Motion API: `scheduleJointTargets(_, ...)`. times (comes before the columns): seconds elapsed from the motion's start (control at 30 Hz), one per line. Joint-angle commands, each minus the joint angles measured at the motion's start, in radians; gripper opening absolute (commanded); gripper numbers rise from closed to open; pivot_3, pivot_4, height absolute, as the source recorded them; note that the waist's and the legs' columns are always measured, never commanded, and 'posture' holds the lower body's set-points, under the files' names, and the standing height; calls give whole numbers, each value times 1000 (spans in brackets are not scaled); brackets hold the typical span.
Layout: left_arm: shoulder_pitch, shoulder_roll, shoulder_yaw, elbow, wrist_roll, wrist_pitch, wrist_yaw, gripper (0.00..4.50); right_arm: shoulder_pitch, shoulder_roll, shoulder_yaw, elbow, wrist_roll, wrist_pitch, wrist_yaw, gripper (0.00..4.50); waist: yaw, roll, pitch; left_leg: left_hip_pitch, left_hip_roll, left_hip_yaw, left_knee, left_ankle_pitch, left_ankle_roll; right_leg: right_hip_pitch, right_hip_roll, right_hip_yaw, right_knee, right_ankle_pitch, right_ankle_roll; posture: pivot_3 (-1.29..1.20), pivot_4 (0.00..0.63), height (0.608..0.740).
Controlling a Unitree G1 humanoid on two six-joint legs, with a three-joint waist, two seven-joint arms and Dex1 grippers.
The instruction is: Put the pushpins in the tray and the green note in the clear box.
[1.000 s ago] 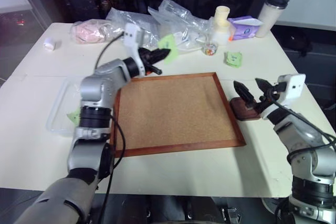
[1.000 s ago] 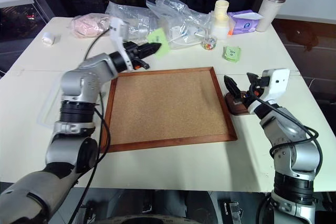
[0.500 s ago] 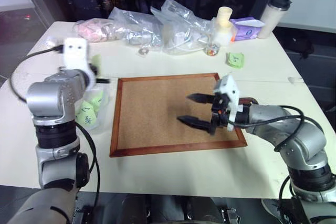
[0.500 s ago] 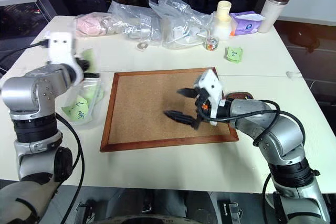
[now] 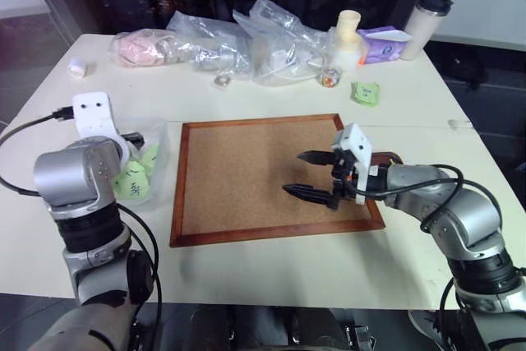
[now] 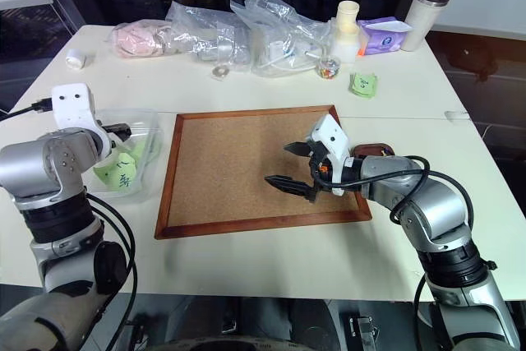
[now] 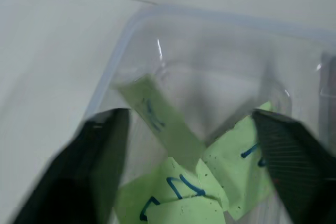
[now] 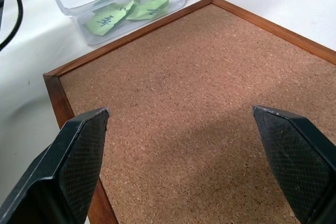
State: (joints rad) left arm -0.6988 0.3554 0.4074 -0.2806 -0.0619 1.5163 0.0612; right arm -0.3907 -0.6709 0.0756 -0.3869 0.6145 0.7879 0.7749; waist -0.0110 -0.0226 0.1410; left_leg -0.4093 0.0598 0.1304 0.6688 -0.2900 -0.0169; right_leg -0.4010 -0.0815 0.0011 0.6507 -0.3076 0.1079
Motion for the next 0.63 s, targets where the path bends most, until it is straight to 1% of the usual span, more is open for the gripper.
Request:
scheduleJointTargets(0.03,0,0,12,-51,-12,-5,-27,4484,5,5,-38,-14,10,-10,-2,4500,0,0,0,0,0,0,0,0,0,0,0,0,0,0,0,0,150,737)
scheduleJointTargets(0.2,-30,26,59,-74,-47,-36,-86,4484,34,2,-95,-20,30,10,-22,4500,0,0,0,0,0,0,0,0,0,0,0,0,0,0,0,0,150,737)
scheduleJointTargets(0.23,-33,51,46,-79,-62,-32,-114,4484,47,-2,-120,-23,40,19,-27,4500,-1,0,0,0,0,0,0,0,0,0,0,0,0,0,0,0,150,737)
scheduleJointTargets(0.33,-57,53,96,-72,-62,24,-118,4484,84,-21,-175,-37,60,39,-35,4500,0,0,0,0,0,0,0,0,0,0,0,0,0,0,0,0,150,737)
scheduleJointTargets(0.47,-45,114,58,-61,-87,-17,-171,4484,128,-38,-224,-59,74,64,-50,4500,-1,0,0,0,0,0,0,0,0,0,0,0,0,0,0,0,150,737)
scheduleJointTargets(0.5,-48,122,36,-71,-152,-26,-252,4484,141,-37,-244,-64,84,74,-59,4500,0,0,0,0,0,0,0,0,0,0,0,0,0,0,0,0,150,737)
scheduleJointTargets(0.53,-30,150,-13,-102,-231,-56,-363,4484,154,-34,-266,-68,97,84,-71,4500,0,0,0,0,0,1,0,0,0,0,0,0,0,0,0,0,150,737)
scheduleJointTargets(0.6,35,221,-109,-189,-374,-88,-562,4484,180,-28,-299,-76,116,98,-89,4500,1,0,0,0,0,1,0,0,0,0,0,0,0,0,0,0,150,737)
scheduleJointTargets(0.63,64,252,-140,-222,-419,-99,-624,4484,190,-26,-307,-81,120,102,-95,4500,1,0,0,0,0,1,0,0,0,0,-1,0,0,0,0,0,150,737)
